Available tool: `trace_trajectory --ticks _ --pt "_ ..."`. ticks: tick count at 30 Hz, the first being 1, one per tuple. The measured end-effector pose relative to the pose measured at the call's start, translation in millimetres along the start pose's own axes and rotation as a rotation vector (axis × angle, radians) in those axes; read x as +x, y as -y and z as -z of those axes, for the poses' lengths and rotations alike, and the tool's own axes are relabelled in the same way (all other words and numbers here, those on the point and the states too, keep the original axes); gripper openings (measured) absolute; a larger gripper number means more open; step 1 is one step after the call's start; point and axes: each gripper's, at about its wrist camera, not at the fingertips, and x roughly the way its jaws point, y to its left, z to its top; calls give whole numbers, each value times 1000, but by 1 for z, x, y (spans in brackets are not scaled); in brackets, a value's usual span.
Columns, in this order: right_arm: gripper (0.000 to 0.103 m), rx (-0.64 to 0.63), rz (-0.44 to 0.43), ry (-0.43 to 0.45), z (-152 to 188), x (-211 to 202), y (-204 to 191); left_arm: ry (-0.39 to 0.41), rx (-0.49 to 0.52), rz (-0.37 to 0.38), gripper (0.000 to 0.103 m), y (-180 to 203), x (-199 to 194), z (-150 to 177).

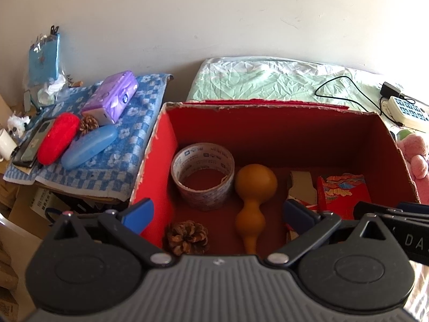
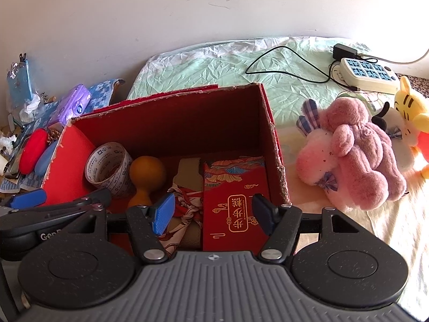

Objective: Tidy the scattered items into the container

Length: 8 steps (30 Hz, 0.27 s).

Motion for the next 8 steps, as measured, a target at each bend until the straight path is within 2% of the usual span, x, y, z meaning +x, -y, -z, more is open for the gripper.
trace_trajectory --ticks 8 --pt "67 -1 1 9 0 -2 -1 15 0 2 102 -1 -3 -1"
